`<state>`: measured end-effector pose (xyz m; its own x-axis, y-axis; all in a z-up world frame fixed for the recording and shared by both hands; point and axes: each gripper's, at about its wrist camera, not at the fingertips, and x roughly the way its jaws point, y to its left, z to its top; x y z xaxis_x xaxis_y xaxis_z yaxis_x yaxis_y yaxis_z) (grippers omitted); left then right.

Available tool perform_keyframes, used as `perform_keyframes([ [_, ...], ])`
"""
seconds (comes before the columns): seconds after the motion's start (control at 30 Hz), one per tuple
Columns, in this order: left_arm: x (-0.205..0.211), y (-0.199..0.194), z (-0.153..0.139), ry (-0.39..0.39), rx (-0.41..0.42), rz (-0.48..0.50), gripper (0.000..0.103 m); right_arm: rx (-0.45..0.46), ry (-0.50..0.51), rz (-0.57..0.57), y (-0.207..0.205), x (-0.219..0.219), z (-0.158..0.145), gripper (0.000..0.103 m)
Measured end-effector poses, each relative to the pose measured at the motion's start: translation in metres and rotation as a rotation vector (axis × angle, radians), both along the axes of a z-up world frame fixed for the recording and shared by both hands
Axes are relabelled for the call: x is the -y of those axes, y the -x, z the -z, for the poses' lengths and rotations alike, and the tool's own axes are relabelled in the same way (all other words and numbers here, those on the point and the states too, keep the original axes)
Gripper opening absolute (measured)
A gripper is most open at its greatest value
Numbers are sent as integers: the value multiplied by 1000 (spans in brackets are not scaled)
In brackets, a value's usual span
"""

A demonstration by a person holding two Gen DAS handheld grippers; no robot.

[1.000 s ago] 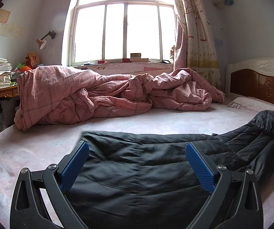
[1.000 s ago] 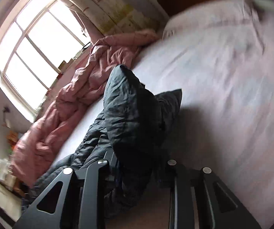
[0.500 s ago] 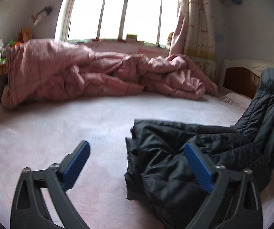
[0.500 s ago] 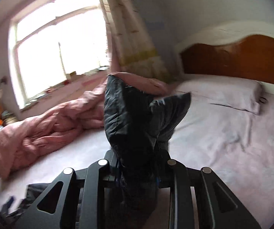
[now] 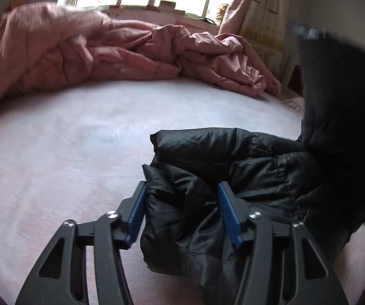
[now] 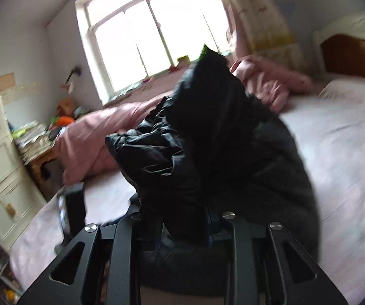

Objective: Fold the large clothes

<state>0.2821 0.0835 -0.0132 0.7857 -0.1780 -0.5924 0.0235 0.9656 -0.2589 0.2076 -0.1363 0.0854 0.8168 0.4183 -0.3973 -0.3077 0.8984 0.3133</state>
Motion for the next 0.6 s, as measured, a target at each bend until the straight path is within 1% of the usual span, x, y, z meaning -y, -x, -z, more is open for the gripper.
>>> perform_keyframes([
  [0.03,-3,-1,1,25,-4,0,45,-10,21,-19,1,-8,7,28],
  [0.1,-6,-3,1,54,-7,-1,42,-9,76,-43,6,-21,18,28],
  [0.17,-7,-4,1,59,-8,-4,41,11,136,-47,11,-29,25,28],
  [0.27,-6,-2,-1,50,3,-8,41,25,192,-43,15,-31,28,30],
  [0.3,-6,-1,-1,45,6,-9,41,33,214,-17,19,-32,25,34],
  [0.37,-4,-1,-2,33,8,-12,41,71,244,-7,27,-30,15,58],
  [0.4,-5,0,-2,30,7,-13,41,93,241,-15,30,-28,9,77],
  [0.43,-5,-1,-2,28,6,-14,41,137,221,-6,35,-23,1,82],
  [0.47,-5,0,-2,27,6,-16,41,166,203,17,39,-17,-7,82],
  [0.53,-6,-2,-2,28,4,-18,41,195,158,42,41,-1,-23,82],
  [0.6,-6,-1,-2,27,5,-20,41,205,110,104,34,16,-35,84],
])
